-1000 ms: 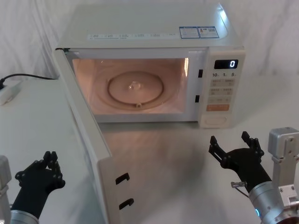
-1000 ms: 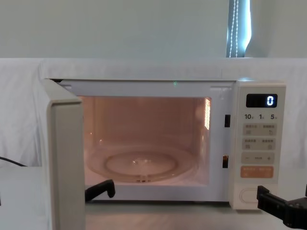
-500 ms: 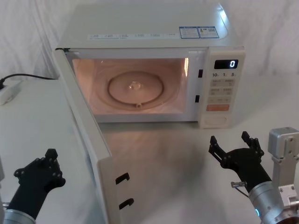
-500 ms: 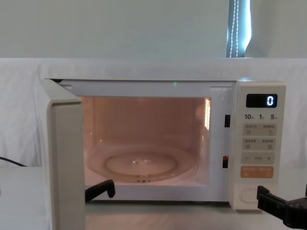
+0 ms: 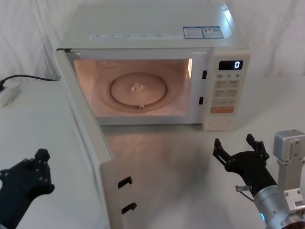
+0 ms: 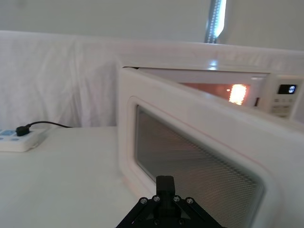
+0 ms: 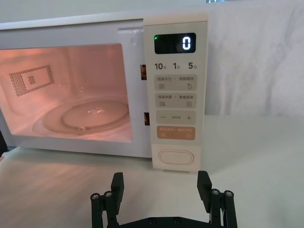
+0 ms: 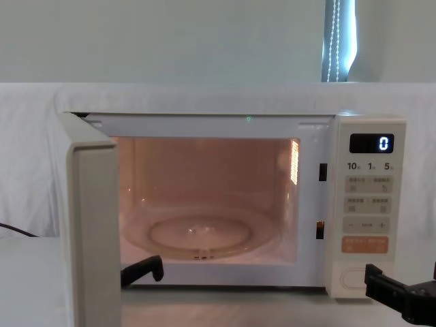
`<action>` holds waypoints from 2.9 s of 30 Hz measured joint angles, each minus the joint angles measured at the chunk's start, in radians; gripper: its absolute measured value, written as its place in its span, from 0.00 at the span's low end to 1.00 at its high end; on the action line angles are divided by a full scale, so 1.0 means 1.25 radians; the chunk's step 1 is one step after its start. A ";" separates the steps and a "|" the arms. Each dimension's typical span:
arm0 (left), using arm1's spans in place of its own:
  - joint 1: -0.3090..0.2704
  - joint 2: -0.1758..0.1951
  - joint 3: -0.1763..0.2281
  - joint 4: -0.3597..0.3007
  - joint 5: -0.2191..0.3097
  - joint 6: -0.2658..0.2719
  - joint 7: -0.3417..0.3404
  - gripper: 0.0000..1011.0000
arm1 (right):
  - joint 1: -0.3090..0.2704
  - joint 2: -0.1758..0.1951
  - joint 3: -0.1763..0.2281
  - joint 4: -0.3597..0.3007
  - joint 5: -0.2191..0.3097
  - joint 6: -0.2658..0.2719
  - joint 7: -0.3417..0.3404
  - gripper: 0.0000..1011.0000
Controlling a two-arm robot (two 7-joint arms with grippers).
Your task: Press the button to open the microwave door with one hand; close the microwave door with the other hand.
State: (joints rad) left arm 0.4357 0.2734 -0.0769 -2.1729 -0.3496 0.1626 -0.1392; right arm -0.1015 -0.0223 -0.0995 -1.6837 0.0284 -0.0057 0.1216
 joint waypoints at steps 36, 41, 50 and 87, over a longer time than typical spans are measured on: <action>0.049 0.038 -0.053 -0.077 -0.103 0.060 -0.055 0.00 | 0.000 0.000 0.000 0.000 0.000 0.000 0.000 0.99; 0.048 0.037 -0.053 -0.076 -0.102 0.059 -0.054 0.00 | 0.000 0.000 0.000 0.000 0.000 0.000 0.000 0.99; 0.034 0.049 -0.039 -0.074 -0.105 0.054 -0.047 0.00 | 0.000 0.000 0.000 0.000 0.000 0.000 0.000 0.99; -0.118 0.176 0.014 0.012 -0.257 0.115 -0.107 0.00 | 0.000 0.000 0.000 0.000 0.000 0.000 0.000 0.99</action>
State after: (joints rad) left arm 0.2886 0.4938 -0.0594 -2.1576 -0.6703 0.3060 -0.2731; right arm -0.1015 -0.0223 -0.0999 -1.6836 0.0284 -0.0057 0.1216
